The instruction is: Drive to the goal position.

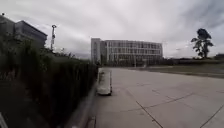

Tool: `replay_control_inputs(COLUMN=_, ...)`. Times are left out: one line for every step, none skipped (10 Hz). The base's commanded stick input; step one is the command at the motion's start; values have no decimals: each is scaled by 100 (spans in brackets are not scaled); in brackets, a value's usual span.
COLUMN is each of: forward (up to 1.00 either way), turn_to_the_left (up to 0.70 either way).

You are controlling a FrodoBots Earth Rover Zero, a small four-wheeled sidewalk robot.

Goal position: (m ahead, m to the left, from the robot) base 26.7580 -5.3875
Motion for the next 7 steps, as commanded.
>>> replay_control_inputs(forward=0, turn_to_the_left=0)
replay_control_inputs(forward=0, turn_to_the_left=4)
replay_control_inputs(forward=0, turn_to_the_left=4)
replay_control_inputs(forward=0, turn_to_the_left=2)
replay_control_inputs(forward=0, turn_to_the_left=0)
replay_control_inputs(forward=0, turn_to_the_left=0)
replay_control_inputs(forward=0, turn_to_the_left=1)
